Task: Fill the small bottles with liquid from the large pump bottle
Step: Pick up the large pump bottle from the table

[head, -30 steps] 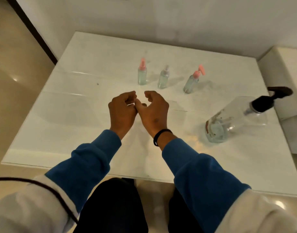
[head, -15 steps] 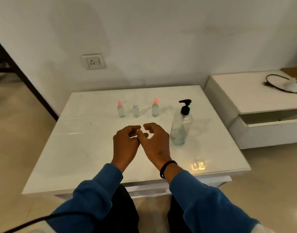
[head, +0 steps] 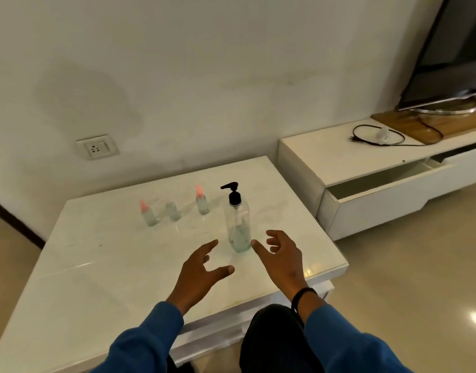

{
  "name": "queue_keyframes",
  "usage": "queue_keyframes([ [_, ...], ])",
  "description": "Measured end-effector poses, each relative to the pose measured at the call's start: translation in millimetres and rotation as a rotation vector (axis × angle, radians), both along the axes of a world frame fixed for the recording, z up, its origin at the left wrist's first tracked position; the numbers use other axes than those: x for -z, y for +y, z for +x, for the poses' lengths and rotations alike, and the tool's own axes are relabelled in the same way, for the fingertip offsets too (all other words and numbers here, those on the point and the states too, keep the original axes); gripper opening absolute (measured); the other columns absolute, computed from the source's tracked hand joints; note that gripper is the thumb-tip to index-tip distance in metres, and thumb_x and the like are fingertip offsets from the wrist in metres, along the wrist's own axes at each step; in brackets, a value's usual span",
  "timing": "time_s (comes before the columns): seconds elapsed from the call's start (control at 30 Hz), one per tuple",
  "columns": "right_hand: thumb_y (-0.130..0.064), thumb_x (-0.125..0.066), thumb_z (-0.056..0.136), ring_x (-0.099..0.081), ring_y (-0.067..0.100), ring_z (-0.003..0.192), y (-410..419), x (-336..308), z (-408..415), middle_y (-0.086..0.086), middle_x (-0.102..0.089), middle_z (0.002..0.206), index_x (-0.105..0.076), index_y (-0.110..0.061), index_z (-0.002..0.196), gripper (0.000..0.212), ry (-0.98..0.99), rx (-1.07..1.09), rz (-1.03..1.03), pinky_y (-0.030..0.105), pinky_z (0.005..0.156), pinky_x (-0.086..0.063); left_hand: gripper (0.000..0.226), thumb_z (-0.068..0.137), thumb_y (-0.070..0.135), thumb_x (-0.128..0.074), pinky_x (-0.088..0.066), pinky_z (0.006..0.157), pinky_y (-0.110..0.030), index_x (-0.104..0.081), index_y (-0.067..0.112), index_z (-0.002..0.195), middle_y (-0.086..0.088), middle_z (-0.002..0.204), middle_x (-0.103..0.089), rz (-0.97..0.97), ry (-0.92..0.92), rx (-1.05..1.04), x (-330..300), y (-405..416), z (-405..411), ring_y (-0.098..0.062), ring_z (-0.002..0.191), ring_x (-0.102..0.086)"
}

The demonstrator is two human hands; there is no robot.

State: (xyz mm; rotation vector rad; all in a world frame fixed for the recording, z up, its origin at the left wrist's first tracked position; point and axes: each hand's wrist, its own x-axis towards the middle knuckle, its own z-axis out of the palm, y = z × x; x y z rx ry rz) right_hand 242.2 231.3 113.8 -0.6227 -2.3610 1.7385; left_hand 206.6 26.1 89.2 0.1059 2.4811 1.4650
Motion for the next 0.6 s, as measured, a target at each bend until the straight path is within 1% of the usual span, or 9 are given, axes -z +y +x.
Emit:
queue_keyframes([
  [0.1, -0.05, -0.08, 0.077, -0.055, 0.016, 0.115, 6.5, 10.2, -8.3, 0.001, -0.057, 0.133, -0.042, -0.028, 0.143, 0.079, -0.01, -0.015, -0.057, 0.025, 0.093, -0.048, 0.103, 0.069, 0.053, -0.086, -0.038, 0.114, -0.041, -0.03, 0.045, 0.155, 0.009, 0.163, -0.031, 0.05, -0.01, -0.01, 9.7, 7.0, -5.5, -0.02, 0.145, -0.039],
  [0.2, -0.05, -0.082, 0.074, -0.052, 0.018, 0.124, 4.5, 20.2, -22.1, 0.002, -0.051, 0.142, -0.032, -0.033, 0.148, 0.091, 0.011, -0.024, -0.081, 0.033, 0.102, -0.047, 0.108, 0.067, 0.053, -0.084, -0.036, 0.115, -0.041, -0.024, 0.043, 0.157, 0.007, 0.165, -0.029, 0.108, -0.012, -0.038, 17.9, 19.6, -15.0, -0.022, 0.147, -0.038],
  [0.3, -0.05, -0.083, 0.074, -0.047, 0.02, 0.133, -0.8, 31.4, -38.4, 0.001, -0.045, 0.149, -0.026, -0.036, 0.15, 0.096, 0.037, -0.022, -0.067, 0.04, 0.11, -0.044, 0.106, 0.068, 0.05, -0.084, -0.038, 0.114, -0.038, -0.026, 0.04, 0.157, 0.005, 0.162, -0.035, 0.168, -0.017, -0.06, 26.3, 32.9, -26.2, -0.021, 0.145, -0.04],
  [0.4, -0.05, -0.083, 0.074, -0.043, 0.019, 0.138, -4.0, 43.5, -55.0, -0.001, -0.042, 0.152, -0.025, -0.036, 0.151, 0.098, 0.05, -0.024, -0.055, 0.043, 0.112, -0.042, 0.102, 0.073, 0.043, -0.083, -0.039, 0.115, -0.036, -0.025, 0.036, 0.157, 0.005, 0.162, -0.035, 0.209, -0.006, -0.066, 33.9, 46.0, -37.1, -0.019, 0.145, -0.04],
  [0.53, -0.049, -0.083, 0.075, -0.043, 0.02, 0.138, -9.0, 61.0, -78.7, -0.001, -0.043, 0.152, -0.025, -0.037, 0.151, 0.097, 0.03, -0.058, -0.026, 0.042, 0.112, -0.042, 0.098, 0.083, 0.028, -0.082, -0.035, 0.116, -0.031, -0.021, 0.031, 0.16, 0.005, 0.164, -0.03, 0.239, 0.013, -0.072, 44.1, 60.8, -52.3, -0.017, 0.148, -0.035],
  [0.6, -0.048, -0.082, 0.076, -0.044, 0.02, 0.138, -11.5, 69.5, -88.3, -0.001, -0.044, 0.152, -0.026, -0.037, 0.151, 0.095, 0.025, -0.069, -0.005, 0.041, 0.111, -0.042, 0.096, 0.085, 0.022, -0.081, -0.034, 0.114, -0.027, -0.021, 0.031, 0.159, 0.01, 0.162, -0.03, 0.239, 0.026, -0.07, 49.9, 66.2, -57.8, -0.015, 0.148, -0.033],
])
